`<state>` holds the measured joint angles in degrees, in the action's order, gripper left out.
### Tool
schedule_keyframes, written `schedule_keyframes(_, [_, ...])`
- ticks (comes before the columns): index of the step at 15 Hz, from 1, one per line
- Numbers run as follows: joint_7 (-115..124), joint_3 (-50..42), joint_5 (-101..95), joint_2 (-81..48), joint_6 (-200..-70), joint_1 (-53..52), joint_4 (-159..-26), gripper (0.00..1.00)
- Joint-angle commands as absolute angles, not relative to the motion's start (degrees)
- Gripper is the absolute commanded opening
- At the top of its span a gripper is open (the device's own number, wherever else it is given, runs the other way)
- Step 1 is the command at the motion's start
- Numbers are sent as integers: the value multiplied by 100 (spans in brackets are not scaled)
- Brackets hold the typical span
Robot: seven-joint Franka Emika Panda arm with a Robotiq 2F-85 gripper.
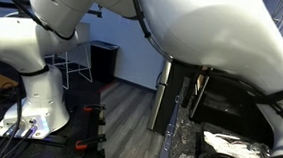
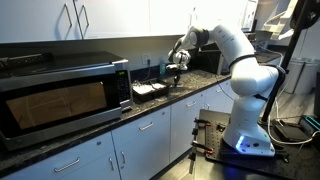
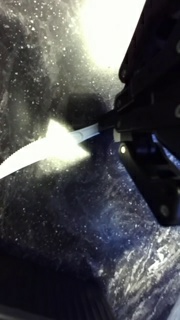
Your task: Turn the straw clockwise
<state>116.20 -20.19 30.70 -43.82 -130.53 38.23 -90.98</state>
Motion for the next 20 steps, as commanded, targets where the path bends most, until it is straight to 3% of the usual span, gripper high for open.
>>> schedule_keyframes(1, [11664,-1945,3005,-4387,-13050,3884,-9062,1])
schedule_keyframes(10, [13909,-2265,2981,-4688,-14290,3446,-9163,0])
schedule_keyframes(16, [15575,-2394,2803,-4816,-14114,3285,-9115,0])
schedule_keyframes(17, [15025,-3219,3770,-4991,-13978,2684,-9219,0])
schedule_keyframes(20, [14884,-3679,4535,-5134,-13867,2284,-9311,0])
